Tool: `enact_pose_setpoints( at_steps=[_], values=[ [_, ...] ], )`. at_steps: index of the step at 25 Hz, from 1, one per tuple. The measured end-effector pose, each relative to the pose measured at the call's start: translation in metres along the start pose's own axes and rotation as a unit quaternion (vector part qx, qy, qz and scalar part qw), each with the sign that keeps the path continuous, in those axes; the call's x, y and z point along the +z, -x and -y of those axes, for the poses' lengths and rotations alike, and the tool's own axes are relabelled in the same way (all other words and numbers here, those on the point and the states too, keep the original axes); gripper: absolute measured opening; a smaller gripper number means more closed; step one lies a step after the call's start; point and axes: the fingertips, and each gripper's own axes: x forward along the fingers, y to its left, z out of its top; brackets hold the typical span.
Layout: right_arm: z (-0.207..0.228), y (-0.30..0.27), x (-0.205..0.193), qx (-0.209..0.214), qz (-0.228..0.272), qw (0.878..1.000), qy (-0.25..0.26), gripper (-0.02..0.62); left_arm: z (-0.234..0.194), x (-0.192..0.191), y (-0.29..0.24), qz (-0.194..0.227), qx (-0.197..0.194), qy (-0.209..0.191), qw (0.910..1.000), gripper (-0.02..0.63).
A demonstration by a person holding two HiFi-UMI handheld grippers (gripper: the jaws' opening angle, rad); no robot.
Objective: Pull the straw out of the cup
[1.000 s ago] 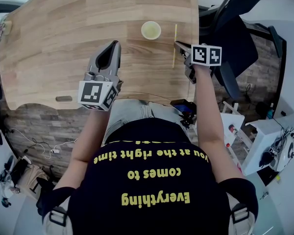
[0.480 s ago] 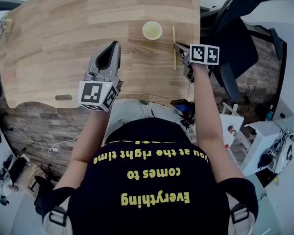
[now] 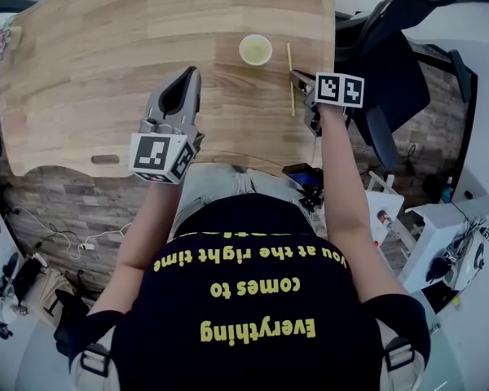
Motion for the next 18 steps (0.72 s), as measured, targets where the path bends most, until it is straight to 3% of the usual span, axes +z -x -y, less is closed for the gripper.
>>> enact_pose_setpoints(
  at_steps=[13,18],
  values=[
    [-0.0016,-0.0021,0.0003,0.000,-0.001,1.000,0.005,0.032,-0.0028,0.0018,0.0016,0.003,0.004,0.002,1.0000,0.000],
    [-0.0020,-0.0016,0.0037,0.008,0.005,1.000,0.004,0.071,-0.0020,0.0011,0.0011,0.002,0.005,0.002,1.0000,0.000]
  ],
)
